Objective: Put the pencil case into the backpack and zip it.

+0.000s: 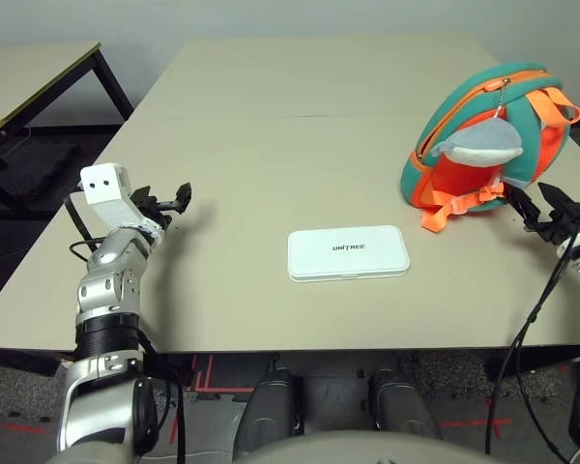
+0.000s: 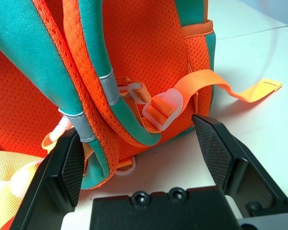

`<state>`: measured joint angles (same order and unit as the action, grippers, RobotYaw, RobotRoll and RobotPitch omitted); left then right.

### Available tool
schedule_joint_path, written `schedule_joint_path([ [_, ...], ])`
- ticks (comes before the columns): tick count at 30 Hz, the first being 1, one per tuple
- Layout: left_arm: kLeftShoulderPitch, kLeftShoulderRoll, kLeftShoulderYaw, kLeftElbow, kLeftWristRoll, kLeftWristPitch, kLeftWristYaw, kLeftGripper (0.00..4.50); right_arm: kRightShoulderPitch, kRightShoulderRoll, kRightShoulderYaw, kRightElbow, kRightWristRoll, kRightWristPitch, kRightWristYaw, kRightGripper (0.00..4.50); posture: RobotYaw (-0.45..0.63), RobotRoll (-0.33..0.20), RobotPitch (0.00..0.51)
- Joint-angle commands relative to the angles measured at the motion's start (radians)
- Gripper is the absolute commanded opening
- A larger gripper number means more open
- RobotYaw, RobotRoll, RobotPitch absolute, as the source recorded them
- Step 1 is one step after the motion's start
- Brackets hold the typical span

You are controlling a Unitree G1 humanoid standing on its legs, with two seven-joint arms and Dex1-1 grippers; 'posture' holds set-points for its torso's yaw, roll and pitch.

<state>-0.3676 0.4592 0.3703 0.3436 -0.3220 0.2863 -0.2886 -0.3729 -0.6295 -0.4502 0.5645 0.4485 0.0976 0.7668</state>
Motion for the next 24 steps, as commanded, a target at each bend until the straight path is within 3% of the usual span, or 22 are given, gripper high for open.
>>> schedule_joint_path([
  [1, -0.015, -0.005, -0.014, 0.005, 0.005, 0.007, -0.003, 4.46, 0.0, -0.016, 0.003, 0.014, -0.009, -0.013, 0.008, 4.5, 0.03, 0.0, 0.042],
  [11, -0.093, 0.019, -0.055, -0.007, -0.016, 0.055, -0.088, 4.46, 0.01, -0.056, -0.018, -0.124, 0.048, 0.088, -0.002, 4.5, -0.03, 0.0, 0.061],
  [15, -0.112, 0.076, -0.05, -0.153, -0.178, 0.361, -0.199, 4.46, 0.08, -0.121, -0.057, -0.376, 0.232, 0.473, -0.026, 4.5, 0.0, 0.0, 0.045],
  [19, -0.08, 0.208, -0.037, -0.293, -0.327, 0.624, -0.327, 4.46, 0.143, -0.202, -0.158, -0.618, 0.507, 0.882, -0.112, 4.5, -0.02, 0.0, 0.028],
  [24, -0.085, 0.29, 0.007, -0.371, -0.464, 0.852, -0.357, 4.46, 0.201, -0.335, -0.267, -0.73, 0.853, 1.297, -0.173, 4.5, -0.03, 0.0, 0.032],
])
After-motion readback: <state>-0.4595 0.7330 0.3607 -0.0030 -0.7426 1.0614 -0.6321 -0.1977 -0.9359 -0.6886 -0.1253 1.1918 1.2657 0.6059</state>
